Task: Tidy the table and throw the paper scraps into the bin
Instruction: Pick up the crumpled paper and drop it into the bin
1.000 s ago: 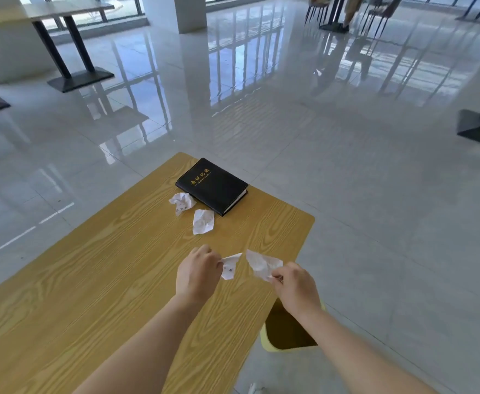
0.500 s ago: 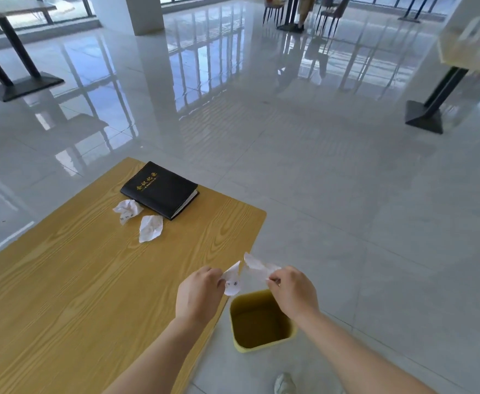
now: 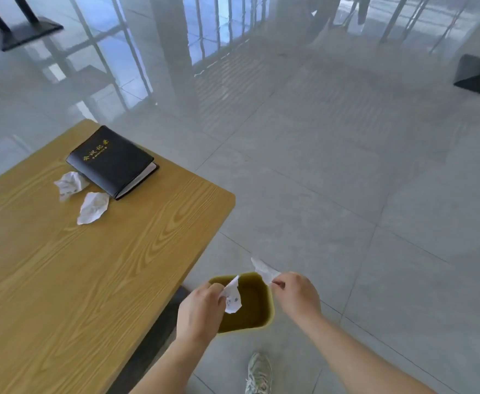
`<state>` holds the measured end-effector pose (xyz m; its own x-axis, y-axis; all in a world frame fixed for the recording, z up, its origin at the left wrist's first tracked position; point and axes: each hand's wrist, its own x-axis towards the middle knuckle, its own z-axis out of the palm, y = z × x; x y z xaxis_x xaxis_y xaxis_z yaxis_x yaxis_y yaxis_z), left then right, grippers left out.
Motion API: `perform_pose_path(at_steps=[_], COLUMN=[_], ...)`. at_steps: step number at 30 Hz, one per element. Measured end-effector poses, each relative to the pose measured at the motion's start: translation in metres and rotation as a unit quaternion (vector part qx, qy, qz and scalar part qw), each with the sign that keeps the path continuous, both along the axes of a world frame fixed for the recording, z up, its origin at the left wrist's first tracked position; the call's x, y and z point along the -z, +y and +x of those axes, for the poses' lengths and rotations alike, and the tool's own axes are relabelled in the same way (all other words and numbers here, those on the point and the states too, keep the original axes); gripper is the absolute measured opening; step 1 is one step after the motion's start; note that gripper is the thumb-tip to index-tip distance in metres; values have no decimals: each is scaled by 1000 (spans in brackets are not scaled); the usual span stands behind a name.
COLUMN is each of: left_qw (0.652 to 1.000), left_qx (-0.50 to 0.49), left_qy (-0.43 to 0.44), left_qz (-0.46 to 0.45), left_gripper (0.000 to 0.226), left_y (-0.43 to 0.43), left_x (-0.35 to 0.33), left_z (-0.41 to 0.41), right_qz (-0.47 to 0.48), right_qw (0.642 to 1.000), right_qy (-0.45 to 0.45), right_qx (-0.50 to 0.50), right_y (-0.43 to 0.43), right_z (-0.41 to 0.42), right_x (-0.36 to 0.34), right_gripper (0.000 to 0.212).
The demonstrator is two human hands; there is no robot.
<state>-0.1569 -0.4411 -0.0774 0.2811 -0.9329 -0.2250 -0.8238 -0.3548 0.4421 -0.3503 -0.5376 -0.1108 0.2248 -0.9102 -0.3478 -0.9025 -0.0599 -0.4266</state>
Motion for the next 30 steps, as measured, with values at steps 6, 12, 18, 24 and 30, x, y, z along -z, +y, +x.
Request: perform_pose_path(at_steps=[6,12,18,24,30], left_qw=[997,995,993,989,976], left_qx=[-41,-43,-20,12,67], left_qy=[6,-8,-9,-19,-83], left_qz=[62,86,115,144,188], left_gripper=[9,14,17,15,11], left_y=[4,-2,-4,-8,-19], left_x=[64,132,204,278,337], left_z=[1,8,13,15,20], right_qz=[43,84,92,103,126], right_qw=[999,996,995,993,987], right_qy=[1,28,32,62,96], right_qx=[6,9,6,-9,-21], right_y=[2,4,2,2,0], right_z=[-9,-7,1,11,12], right_x=[53,115,176,250,314], right_gripper=[17,25,27,27,23])
